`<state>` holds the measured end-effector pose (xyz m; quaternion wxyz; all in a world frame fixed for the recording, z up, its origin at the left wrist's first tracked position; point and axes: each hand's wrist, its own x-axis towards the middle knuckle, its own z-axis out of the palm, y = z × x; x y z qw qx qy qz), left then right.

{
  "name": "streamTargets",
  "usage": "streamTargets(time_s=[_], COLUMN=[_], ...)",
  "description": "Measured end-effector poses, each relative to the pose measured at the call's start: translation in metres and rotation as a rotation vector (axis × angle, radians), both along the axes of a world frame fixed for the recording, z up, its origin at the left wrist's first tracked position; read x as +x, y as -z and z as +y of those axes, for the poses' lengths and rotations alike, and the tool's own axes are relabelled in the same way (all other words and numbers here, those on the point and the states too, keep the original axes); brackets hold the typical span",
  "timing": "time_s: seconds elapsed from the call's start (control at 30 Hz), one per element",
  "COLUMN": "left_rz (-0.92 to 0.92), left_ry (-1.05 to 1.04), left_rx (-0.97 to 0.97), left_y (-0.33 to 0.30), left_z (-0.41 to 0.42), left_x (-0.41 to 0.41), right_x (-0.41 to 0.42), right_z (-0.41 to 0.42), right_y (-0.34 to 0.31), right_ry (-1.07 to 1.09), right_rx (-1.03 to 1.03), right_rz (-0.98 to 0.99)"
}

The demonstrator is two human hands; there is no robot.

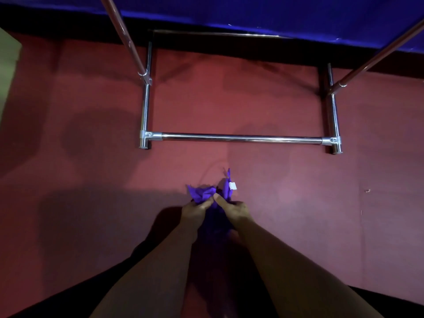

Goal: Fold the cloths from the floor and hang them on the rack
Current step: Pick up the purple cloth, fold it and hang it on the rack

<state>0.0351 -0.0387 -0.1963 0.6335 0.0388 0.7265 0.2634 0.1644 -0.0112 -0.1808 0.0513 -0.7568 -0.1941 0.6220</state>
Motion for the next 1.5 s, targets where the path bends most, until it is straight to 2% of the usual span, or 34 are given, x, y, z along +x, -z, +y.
streamTargets(time_s=[0.07,0.17,0.37,0.47,0.6,0.77,0.83,0.93,1.07,1.13,1.3,1.5], left_rz=[-0.026,-0.129,-0.253,-0.182,-0.015,0.216,0.228,0.104,-0.262,-0.353,-0.336,-0.362], left_ry=[0.000,-0.026,-0.012,0.004,0.041,0.191,0.233,0.281,0.347,0.379,0.464,0.319], left_rx=[0.060,0.117,0.138,0.182,0.364,0.636,0.734,0.854,0.714,0.671,0.704,0.776], left_y=[-0.007,-0.026,-0.062,-0.092,-0.147,-0.255,-0.299,-0.371,-0.449,-0.468,-0.472,-0.462], left_z=[0.005,0.013,0.033,0.044,0.066,0.087,0.092,0.088,0.065,0.053,0.019,0.012], left_x=[0.002,0.008,0.006,0.002,-0.008,-0.023,-0.029,-0.029,-0.036,-0.041,-0.026,-0.025], right_x=[0.002,0.002,0.014,0.020,0.030,0.034,0.034,0.034,0.035,0.034,0.026,0.025], right_z=[0.005,0.010,0.016,0.026,0.048,0.074,0.080,0.082,0.067,0.053,0.022,0.020], right_y=[-0.010,-0.023,-0.049,-0.082,-0.141,-0.236,-0.279,-0.342,-0.413,-0.435,-0.437,-0.446], right_ry=[0.042,0.191,0.281,0.221,0.183,0.114,0.096,0.079,0.061,0.068,0.067,0.036], right_rx=[-0.051,-0.161,-0.093,0.078,0.302,0.578,0.681,0.828,0.952,0.985,0.965,0.896], right_rz=[0.034,0.220,0.393,0.359,0.336,0.400,0.402,0.478,0.671,0.741,0.805,0.884])
